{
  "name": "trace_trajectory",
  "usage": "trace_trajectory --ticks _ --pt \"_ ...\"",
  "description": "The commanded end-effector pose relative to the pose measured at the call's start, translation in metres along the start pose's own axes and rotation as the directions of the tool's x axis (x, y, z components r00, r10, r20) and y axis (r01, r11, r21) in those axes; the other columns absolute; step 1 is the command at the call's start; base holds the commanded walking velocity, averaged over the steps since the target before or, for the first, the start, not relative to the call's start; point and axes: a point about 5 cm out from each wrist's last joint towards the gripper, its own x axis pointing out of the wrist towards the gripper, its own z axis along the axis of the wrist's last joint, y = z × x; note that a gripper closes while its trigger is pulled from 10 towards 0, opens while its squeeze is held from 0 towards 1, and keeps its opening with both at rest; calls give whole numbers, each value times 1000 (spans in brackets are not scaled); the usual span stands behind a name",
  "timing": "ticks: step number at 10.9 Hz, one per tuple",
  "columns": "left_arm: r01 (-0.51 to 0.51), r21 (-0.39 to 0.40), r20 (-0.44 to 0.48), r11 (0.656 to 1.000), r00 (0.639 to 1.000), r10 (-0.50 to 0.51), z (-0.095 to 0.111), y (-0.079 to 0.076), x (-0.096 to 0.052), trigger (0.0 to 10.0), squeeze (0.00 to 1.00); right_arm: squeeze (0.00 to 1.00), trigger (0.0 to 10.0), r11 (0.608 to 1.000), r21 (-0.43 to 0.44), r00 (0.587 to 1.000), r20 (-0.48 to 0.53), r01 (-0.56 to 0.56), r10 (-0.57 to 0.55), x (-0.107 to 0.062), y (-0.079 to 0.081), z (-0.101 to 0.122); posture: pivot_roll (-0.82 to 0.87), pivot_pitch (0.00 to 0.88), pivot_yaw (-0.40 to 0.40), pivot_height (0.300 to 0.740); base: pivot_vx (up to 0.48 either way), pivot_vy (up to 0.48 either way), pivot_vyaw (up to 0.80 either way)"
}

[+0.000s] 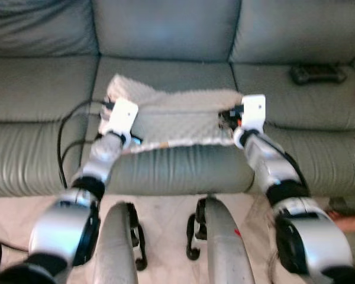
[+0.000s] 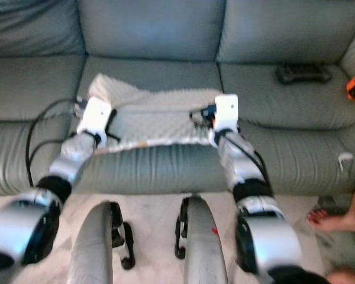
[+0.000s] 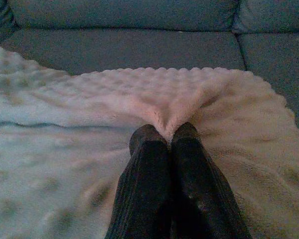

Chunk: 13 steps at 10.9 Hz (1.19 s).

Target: Move the pillow to the sofa

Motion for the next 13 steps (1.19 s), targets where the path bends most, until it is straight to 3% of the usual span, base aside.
trace_trajectory --ticks 1,3,5,6,7,9,13 --pt "-90 22 -86 996 992 91 -19 21 -7 10000 0 0 10000 996 34 997 4 83 -83 -3 -11 -5 -78 351 -36 630 0 0 0" --pt "-79 50 -106 996 991 84 -20 20 -6 10000 0 0 10000 995 100 1000 20 19 -21 1 7 -9 -78 355 -35 630 0 0 0" --pt "-61 57 -108 997 992 67 -19 18 -5 10000 0 0 10000 992 122 999 -2 39 -39 1 -1 -11 -90 351 -46 630 0 0 0" --pt "-44 37 -116 998 992 48 -20 15 -5 10000 475 161 10000 990 135 999 -7 47 -47 0 -4 -13 -93 350 -49 630 0 0 0" --pt "-10 21 -118 1000 993 13 -20 10 -5 10000 1000 1000 10000 989 141 999 -9 48 -47 -1 -5 -15 -94 348 -50 630 0 0 0" --pt "56 49 -123 997 991 -50 -20 0 -4 10000 1000 1000 10000 987 155 999 -11 49 -48 -1 -2 -18 -95 347 -51 630 0 0 0" --pt "40 121 -123 992 992 -25 -17 3 -2 10000 1000 1000 10000 982 187 1000 15 7 -10 1 14 -18 -93 343 -55 630 0 0 0"
